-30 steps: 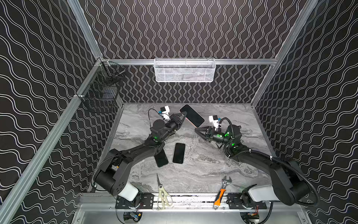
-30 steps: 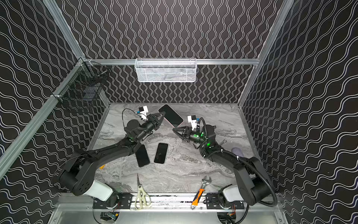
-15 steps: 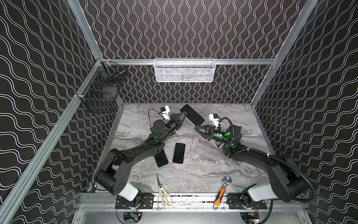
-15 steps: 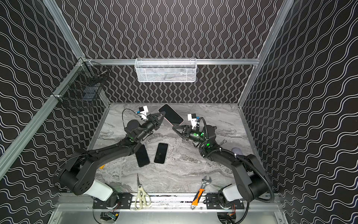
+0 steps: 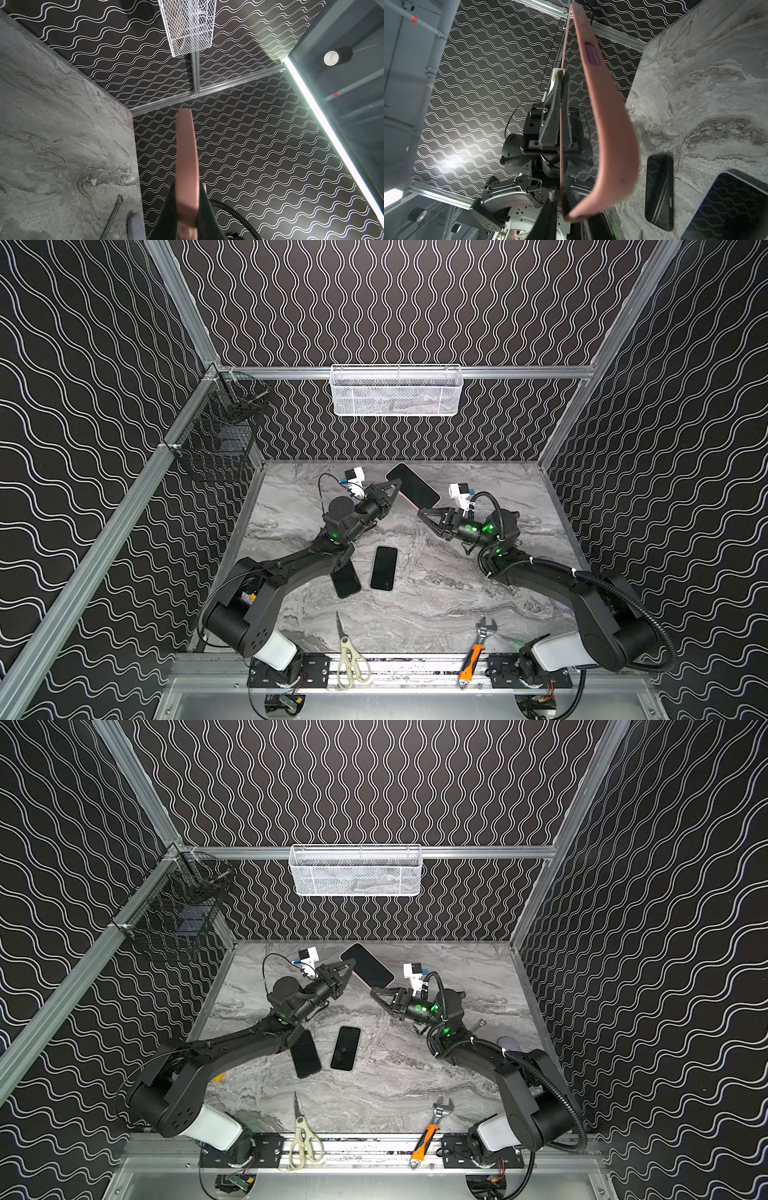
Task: Take the phone out of the phone case
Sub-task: Remove the phone case from the phone.
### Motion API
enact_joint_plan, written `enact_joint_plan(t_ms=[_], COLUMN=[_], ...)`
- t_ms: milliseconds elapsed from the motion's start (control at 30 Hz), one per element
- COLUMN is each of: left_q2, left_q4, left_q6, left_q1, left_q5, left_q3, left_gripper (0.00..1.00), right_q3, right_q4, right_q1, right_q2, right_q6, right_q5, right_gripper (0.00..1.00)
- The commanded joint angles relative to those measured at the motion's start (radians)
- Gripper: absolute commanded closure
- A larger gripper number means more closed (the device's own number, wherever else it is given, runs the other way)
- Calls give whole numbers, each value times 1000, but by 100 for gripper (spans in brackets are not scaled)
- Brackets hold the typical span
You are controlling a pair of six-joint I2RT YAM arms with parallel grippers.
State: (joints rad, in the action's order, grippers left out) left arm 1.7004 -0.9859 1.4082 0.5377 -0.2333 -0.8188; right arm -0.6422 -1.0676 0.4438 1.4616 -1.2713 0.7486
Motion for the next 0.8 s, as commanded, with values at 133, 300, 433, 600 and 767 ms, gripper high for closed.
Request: enact_joint_plan(t_ms=[133,300,433,600,767], left_q2=[-6,-5,-8,-15,-24], left_q4=[-63,-64,-63,-63,-62], left_q6=[8,15,43,104,163], left_q1=[3,11,21,36,47], left_q5=[-8,0,15,38,43], left_q3=[3,1,7,19,17], left_gripper=[100,100,100,100,100], right_q3=[-1,7,12,24,43], right_q4=[-67,-74,-44,28,151], right_q1=[-1,-1,-1,2,16], right_q2=[-1,-1,-10,-34,-77], right_q6=[-10,-5,30,122,286], right_q5=[-21,-36,-55,-87,-159], right_gripper=[79,92,94,94,95])
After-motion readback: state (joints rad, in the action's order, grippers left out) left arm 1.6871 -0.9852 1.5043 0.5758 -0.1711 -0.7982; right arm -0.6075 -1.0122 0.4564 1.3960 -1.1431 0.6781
